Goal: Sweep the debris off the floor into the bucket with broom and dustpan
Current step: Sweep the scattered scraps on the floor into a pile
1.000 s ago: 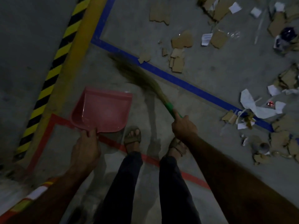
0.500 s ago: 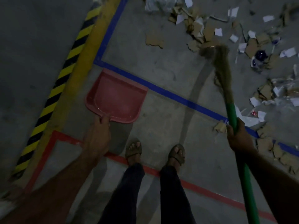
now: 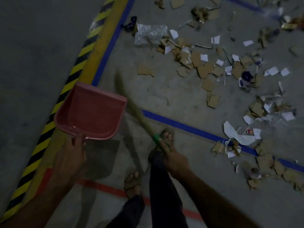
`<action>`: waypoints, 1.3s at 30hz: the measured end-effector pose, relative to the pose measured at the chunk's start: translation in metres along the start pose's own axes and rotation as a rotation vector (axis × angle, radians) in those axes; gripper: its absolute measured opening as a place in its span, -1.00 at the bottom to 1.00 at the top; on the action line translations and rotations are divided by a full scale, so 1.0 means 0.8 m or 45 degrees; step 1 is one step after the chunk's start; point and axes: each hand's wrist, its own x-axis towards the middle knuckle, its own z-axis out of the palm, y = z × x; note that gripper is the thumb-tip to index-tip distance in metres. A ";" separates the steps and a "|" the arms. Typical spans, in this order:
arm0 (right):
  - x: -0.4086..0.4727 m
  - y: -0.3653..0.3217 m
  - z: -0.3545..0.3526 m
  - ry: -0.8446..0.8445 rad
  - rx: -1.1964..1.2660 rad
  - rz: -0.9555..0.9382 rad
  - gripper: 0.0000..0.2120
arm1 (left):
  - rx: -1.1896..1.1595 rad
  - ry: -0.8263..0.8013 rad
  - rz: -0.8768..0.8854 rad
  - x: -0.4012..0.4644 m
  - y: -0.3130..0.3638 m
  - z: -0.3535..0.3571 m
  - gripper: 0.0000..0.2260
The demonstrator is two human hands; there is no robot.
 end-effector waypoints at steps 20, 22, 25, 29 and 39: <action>0.154 0.376 -0.237 0.593 0.501 0.739 -0.51 | -0.074 -0.143 0.295 0.250 0.277 0.015 -0.74; 0.136 0.371 -0.232 0.700 0.537 0.642 -0.50 | -0.036 -0.126 0.304 0.260 0.301 0.004 -0.75; 0.100 0.332 -0.212 0.643 0.627 0.473 -0.47 | 0.006 -0.159 0.325 0.273 0.329 -0.014 -0.67; 0.073 0.312 -0.163 0.289 0.549 0.483 -0.44 | 0.032 -0.217 0.376 0.288 0.346 -0.024 -0.70; 0.094 0.440 -0.210 0.337 0.657 0.919 -0.50 | 0.007 -0.160 0.610 0.310 0.376 -0.044 -0.68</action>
